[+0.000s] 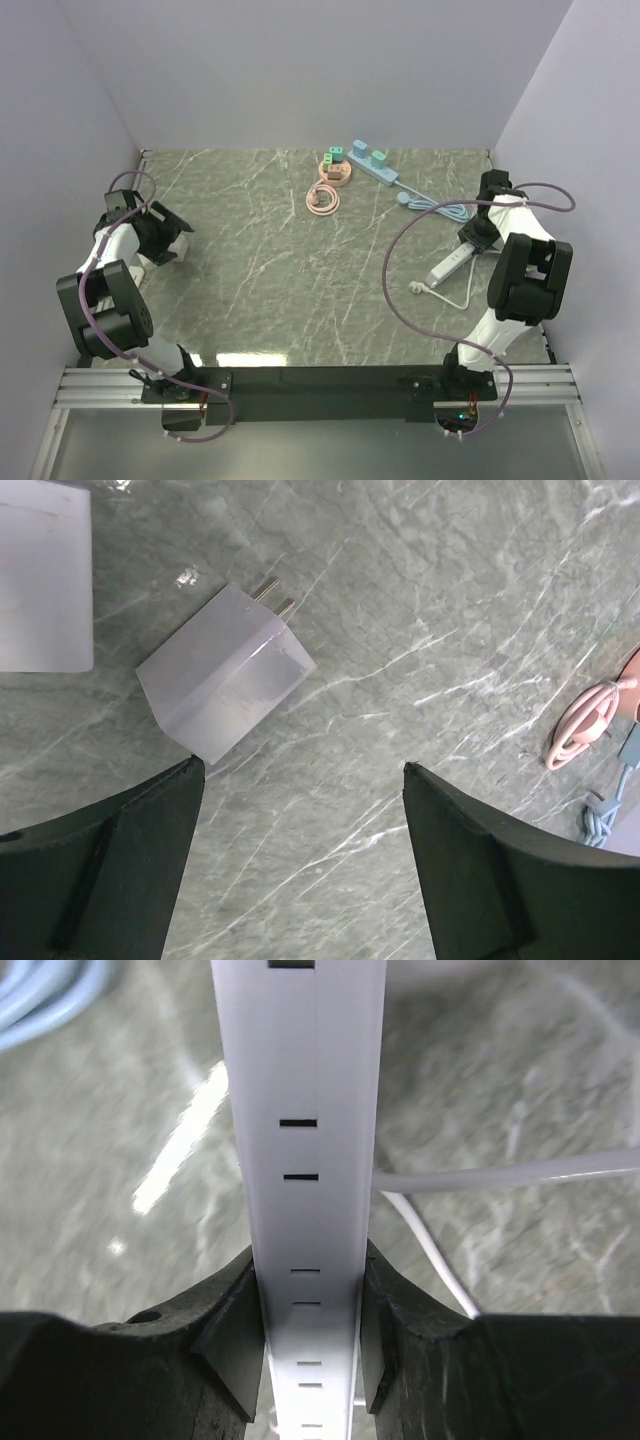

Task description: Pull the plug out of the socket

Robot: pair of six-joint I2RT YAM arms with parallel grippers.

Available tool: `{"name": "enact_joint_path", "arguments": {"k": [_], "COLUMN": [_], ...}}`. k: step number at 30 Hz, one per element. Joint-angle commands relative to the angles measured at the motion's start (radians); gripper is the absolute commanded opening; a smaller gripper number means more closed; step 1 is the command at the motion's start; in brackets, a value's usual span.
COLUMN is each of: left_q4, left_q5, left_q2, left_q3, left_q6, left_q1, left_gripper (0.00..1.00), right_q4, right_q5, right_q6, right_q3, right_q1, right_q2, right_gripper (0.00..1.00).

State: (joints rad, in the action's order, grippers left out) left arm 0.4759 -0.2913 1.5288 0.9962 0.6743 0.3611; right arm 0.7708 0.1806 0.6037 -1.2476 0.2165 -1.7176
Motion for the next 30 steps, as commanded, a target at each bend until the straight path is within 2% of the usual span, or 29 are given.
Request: {"name": "enact_joint_path", "arguments": {"k": [1,4,7,10,11,16,20,23,25,27,30], "left_q4": [-0.031,-0.049,-0.057,-0.051,-0.052,-0.051,-0.057,-0.056,-0.057,-0.062,-0.066], "left_q5": [-0.043,-0.058,-0.071,-0.075,-0.077,-0.082,-0.086,-0.095,-0.101,-0.12,-0.146], "left_q2": [0.025,0.037,0.045,0.05,0.047,0.024,0.01,0.004,-0.007,-0.007,0.001], "left_q3": [0.004,-0.008,-0.007,0.002,0.004,-0.001,-0.005,-0.001,0.004,0.01,0.018], "left_q6": [0.014,0.019,0.025,0.025,0.025,0.028,0.036,0.042,0.041,0.036,0.031], "left_q1": [0.001,-0.001,-0.001,-0.001,0.001,-0.001,-0.001,-0.001,-0.001,-0.001,-0.001], "left_gripper": [0.86,0.87,0.87,0.87,0.87,0.87,0.88,0.88,0.89,0.9,0.93], "right_q4": [0.022,0.045,0.025,0.047,0.062,0.134,0.191,0.174,0.133,0.131,0.177], "right_q5": [0.063,0.039,0.004,0.0,0.017,0.111,0.155,0.128,0.052,0.028,-0.05], "right_q6": [-0.016,-0.036,-0.068,-0.096,-0.107,-0.156,-0.189,-0.2,-0.234,-0.24,-0.234], "right_q3": [-0.042,-0.104,-0.128,-0.147,-0.176,-0.237,-0.353,-0.412,-0.435,-0.504,-0.663], "right_q1": [0.026,0.026,0.021,0.014,0.012,-0.054,-0.129,-0.176,-0.21,-0.212,-0.212], "right_q2": [-0.052,-0.12,-0.117,-0.12,-0.128,-0.091,-0.083,-0.048,-0.045,-0.075,-0.236], "right_gripper": [0.0,0.0,0.0,0.32,0.51,0.91,0.94,0.95,0.96,0.96,0.96]}}
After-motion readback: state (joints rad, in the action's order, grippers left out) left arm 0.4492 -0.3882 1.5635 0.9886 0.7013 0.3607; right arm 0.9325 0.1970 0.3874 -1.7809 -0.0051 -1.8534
